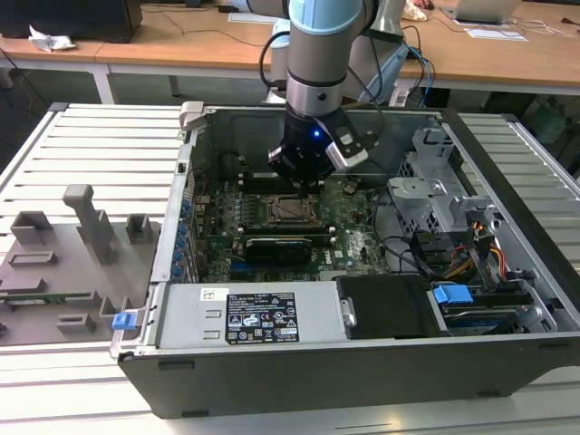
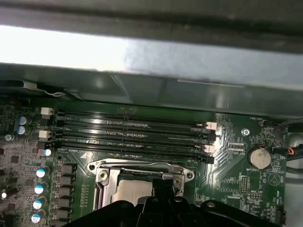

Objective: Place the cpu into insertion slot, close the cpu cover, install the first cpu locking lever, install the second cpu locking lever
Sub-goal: 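Install the second cpu locking lever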

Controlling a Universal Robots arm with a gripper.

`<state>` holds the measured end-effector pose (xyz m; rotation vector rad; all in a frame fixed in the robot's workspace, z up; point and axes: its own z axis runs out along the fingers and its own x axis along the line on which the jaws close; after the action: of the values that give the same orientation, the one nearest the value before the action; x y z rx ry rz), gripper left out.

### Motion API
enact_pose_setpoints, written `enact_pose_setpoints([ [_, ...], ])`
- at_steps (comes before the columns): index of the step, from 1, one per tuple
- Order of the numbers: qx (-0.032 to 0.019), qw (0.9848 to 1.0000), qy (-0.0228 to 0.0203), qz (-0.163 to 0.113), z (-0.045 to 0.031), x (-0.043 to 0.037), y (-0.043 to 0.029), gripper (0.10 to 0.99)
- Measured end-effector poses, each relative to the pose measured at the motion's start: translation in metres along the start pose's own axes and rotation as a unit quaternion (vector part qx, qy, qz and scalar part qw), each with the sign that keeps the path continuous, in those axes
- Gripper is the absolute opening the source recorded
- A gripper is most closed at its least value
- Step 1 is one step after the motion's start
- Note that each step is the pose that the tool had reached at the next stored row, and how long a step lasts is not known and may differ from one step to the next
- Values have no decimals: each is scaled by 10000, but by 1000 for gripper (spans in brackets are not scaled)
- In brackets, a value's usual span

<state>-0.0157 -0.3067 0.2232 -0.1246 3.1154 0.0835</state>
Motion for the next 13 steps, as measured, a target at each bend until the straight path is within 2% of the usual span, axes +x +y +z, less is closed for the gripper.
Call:
enact_pose_setpoints([
  [3, -1, 10000, 0, -1, -68, -2, 1, 106],
  [5, -1, 10000, 0, -1, -72, 4, -70, 106],
  [11, -1, 10000, 4, 0, -78, 12, -173, 106],
  [12, -2, 10000, 16, 1, -78, 12, -175, 106],
  [13, -5, 10000, 48, 2, -78, 7, -176, 106],
])
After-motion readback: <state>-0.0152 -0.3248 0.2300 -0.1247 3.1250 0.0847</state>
